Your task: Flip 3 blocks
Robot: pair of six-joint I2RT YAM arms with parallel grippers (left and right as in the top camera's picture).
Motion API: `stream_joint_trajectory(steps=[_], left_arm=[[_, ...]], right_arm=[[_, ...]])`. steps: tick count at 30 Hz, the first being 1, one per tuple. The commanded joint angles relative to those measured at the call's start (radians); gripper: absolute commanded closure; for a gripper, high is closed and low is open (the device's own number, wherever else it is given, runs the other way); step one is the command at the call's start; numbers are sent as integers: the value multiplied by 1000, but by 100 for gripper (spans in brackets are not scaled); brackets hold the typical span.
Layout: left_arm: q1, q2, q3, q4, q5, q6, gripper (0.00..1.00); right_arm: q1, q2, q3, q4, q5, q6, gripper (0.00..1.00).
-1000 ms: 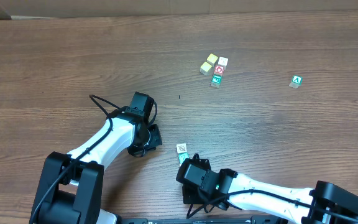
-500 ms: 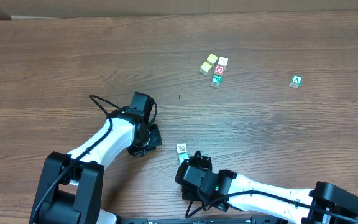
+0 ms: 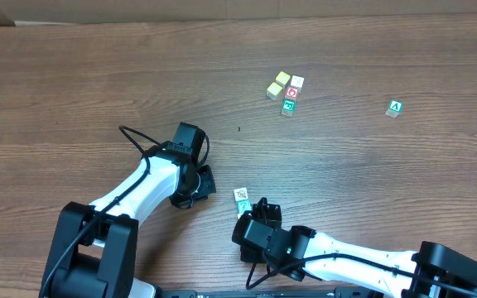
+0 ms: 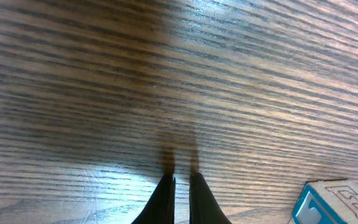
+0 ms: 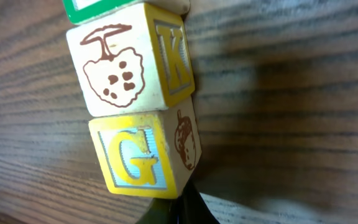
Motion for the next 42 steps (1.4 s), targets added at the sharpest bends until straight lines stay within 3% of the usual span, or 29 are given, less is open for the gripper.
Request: stream_joint_trajectory(steps=[1, 34, 37, 42], left_arm=[[0, 9, -3, 4, 4, 13, 96], [0, 9, -3, 15, -19, 12, 96], [0, 9, -3, 8, -20, 13, 96], [5, 9, -3, 3, -7, 20, 96]], right_arm=[[2, -16, 18, 18, 56, 14, 96], [0, 29, 24, 164, 146, -3, 96], [-41, -34, 90, 66, 74, -72, 96], [-247, -171, 241, -169, -98, -223, 96]])
